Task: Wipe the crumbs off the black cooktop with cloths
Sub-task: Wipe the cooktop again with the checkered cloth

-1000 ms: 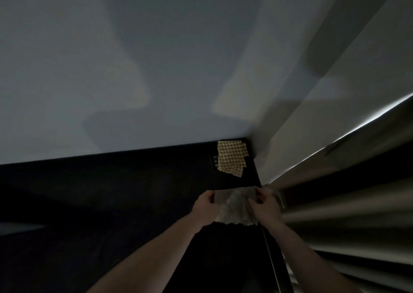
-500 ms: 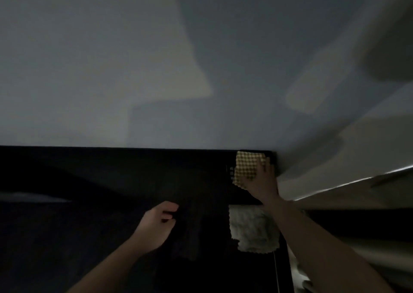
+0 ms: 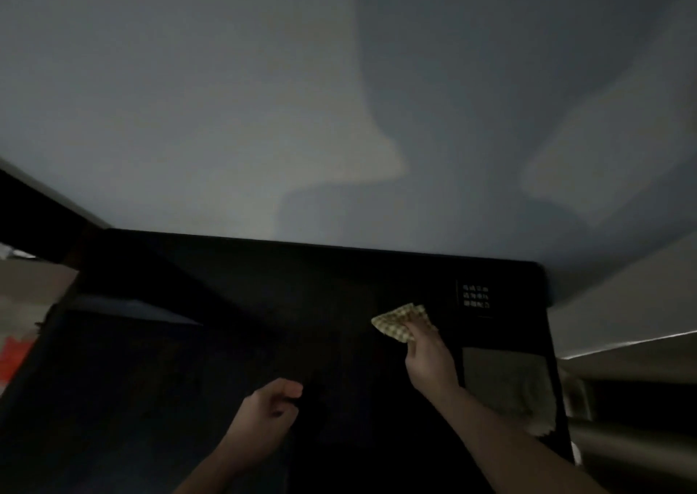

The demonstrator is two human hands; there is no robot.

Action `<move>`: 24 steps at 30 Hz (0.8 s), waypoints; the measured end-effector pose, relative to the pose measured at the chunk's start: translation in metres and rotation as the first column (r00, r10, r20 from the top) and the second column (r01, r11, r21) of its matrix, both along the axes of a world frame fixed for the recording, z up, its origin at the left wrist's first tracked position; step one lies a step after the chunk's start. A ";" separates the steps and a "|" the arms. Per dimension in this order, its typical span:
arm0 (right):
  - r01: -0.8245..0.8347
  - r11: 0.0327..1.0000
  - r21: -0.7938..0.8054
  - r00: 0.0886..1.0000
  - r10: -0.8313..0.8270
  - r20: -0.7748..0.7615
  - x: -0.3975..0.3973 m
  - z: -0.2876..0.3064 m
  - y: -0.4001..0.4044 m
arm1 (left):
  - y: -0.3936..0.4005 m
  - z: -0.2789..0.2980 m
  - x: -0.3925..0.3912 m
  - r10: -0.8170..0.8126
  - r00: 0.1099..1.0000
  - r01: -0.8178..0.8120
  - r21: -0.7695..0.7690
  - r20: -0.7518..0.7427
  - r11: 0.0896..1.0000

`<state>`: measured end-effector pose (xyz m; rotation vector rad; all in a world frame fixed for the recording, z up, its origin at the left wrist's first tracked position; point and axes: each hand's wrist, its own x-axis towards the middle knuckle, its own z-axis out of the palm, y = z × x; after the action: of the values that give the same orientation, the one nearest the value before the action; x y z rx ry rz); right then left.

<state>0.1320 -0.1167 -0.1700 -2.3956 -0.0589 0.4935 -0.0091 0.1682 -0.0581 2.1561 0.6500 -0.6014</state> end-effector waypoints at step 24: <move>0.538 0.818 0.200 0.836 -0.488 -0.251 -0.189 0.135 0.287 | 0.368 0.021 -0.135 0.002 0.995 -0.008 0.065 0.099 0.998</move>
<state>-0.0567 0.1707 -0.0352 -1.9761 0.5677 0.4155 -0.1440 0.5360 -0.0371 2.2288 0.6287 -0.4734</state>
